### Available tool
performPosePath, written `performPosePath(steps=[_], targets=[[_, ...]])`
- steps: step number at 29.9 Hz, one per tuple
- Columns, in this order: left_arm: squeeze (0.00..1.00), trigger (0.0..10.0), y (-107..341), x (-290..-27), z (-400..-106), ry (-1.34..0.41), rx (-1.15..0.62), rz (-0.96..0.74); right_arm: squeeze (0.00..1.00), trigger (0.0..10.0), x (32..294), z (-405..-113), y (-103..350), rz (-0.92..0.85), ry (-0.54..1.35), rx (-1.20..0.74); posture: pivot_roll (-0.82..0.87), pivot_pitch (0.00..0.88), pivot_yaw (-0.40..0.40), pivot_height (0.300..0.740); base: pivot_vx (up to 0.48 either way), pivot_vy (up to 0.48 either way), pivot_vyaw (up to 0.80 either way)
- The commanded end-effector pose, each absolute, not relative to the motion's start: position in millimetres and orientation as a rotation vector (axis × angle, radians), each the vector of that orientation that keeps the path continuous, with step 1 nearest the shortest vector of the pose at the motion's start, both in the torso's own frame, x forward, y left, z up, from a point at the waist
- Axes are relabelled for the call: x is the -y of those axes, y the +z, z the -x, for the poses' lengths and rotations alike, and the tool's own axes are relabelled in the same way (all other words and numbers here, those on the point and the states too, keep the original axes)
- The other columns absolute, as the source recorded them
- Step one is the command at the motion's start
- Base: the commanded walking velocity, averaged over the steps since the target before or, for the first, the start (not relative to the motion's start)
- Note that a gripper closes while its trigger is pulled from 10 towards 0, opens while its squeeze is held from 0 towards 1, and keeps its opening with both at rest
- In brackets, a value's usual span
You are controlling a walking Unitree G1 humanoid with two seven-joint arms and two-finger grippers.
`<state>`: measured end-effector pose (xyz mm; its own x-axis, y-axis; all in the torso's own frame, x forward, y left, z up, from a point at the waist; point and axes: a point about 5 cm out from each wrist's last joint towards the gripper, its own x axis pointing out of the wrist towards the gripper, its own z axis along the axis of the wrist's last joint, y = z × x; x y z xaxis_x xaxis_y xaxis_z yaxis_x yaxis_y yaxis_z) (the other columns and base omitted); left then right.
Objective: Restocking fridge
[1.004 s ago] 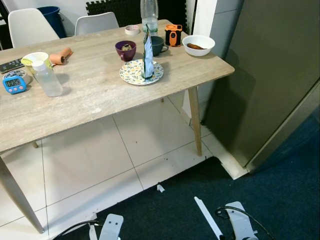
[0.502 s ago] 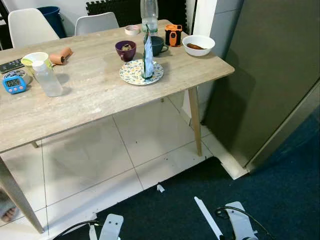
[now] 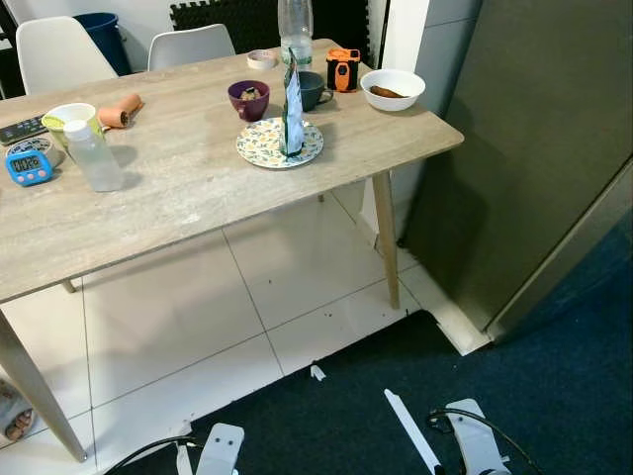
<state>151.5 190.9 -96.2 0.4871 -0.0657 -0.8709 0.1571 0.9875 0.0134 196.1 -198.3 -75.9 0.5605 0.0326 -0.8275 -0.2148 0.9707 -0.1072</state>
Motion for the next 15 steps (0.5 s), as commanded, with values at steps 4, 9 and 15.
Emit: performPosePath(steps=[4,9,15], targets=[[0.00,10.0,-104.7,-162.8,-135.3,-0.218,-1.109,-0.012,0.00,10.0,202.3,-192.0,-77.3,0.208,0.140,-0.976,-0.02,0.131,-0.044,0.740,0.000,0.000,0.00],[0.00,10.0,-104.6,-162.9,-135.6,-0.217,-1.108,-0.011,0.00,10.0,202.2,-192.5,-77.1,0.207,0.140,-0.975,-0.02,0.132,-0.044,0.740,0.000,0.000,0.00],[0.00,10.0,-104.5,-162.7,-136.0,-0.221,-1.107,-0.018,0.00,10.0,202.6,-192.1,-77.3,0.209,0.141,-0.977,-0.02,0.130,-0.045,0.740,0.000,0.000,0.00]])
